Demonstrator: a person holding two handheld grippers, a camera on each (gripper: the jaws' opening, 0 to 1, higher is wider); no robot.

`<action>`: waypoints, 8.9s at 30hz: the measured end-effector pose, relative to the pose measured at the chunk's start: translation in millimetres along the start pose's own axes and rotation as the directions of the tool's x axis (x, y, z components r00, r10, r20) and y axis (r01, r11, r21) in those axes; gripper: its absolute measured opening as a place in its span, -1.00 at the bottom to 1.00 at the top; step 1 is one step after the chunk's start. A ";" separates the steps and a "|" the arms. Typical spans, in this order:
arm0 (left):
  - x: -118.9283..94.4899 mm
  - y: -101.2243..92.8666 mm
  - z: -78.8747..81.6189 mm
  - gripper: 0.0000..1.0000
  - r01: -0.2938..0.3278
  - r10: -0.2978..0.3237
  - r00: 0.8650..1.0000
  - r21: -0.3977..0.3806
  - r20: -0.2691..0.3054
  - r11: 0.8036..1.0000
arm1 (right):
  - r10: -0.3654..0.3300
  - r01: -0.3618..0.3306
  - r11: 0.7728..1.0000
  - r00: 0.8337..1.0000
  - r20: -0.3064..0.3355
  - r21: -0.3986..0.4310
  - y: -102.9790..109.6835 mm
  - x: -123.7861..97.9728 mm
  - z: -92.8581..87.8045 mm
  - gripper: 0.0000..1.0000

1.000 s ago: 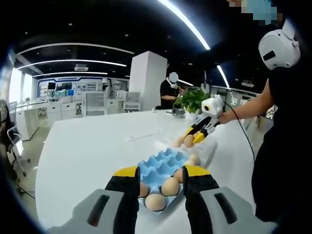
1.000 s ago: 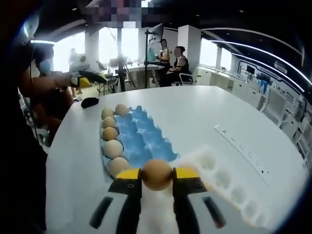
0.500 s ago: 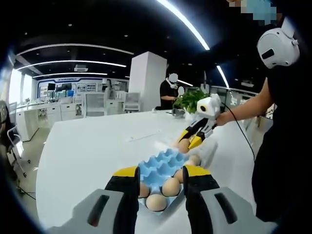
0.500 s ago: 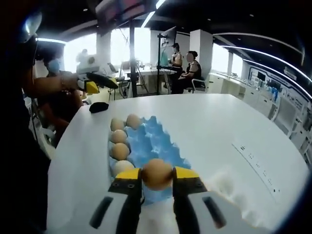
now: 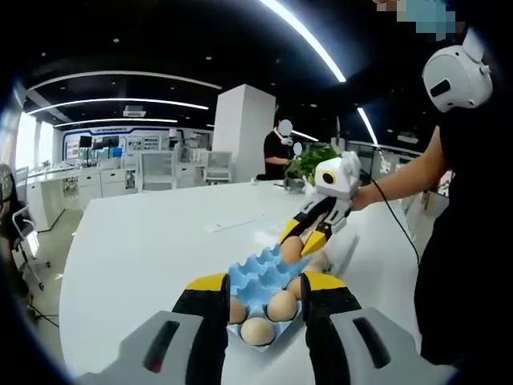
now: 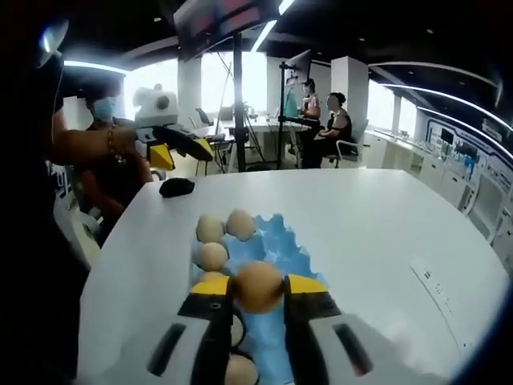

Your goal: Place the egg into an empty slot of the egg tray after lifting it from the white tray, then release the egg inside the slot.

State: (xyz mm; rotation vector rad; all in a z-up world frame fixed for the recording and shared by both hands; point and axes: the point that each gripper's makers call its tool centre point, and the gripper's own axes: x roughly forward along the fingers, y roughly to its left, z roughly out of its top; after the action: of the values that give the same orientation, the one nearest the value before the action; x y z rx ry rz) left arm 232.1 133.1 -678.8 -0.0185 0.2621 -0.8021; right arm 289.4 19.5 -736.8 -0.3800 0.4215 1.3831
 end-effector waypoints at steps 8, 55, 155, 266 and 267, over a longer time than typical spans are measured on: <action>-1.3 1.1 -1.1 -0.30 -0.003 0.003 1.000 -0.004 -0.001 1.000 | 0.027 -0.027 1.000 1.000 0.012 -0.013 5.6 21.8 9.2 -0.53; -1.8 3.1 -4.8 -0.32 -0.005 0.005 1.000 -0.014 -0.008 1.000 | 0.063 -0.063 0.998 0.997 -0.038 0.010 7.9 80.8 2.9 -0.52; 5.3 0.8 2.1 -0.32 0.007 -0.007 1.000 0.003 -0.001 1.000 | -0.180 0.178 0.978 0.984 0.002 0.109 -27.6 -57.3 -46.2 -0.53; 4.0 2.2 5.0 -0.35 -0.002 0.002 1.000 0.006 0.000 1.000 | -0.302 0.309 0.949 0.947 -0.105 0.055 -57.7 -130.9 -66.9 -0.53; 3.8 2.6 5.1 -0.35 -0.002 0.002 1.000 0.007 0.000 1.000 | -0.288 0.294 0.954 0.952 -0.102 0.051 -55.5 -125.3 -64.8 -0.53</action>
State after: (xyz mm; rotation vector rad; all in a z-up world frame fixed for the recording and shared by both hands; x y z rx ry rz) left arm 237.7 131.8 -675.0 -0.0118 0.2591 -0.8007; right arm 323.2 -128.1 -729.8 -0.4358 0.4665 1.0643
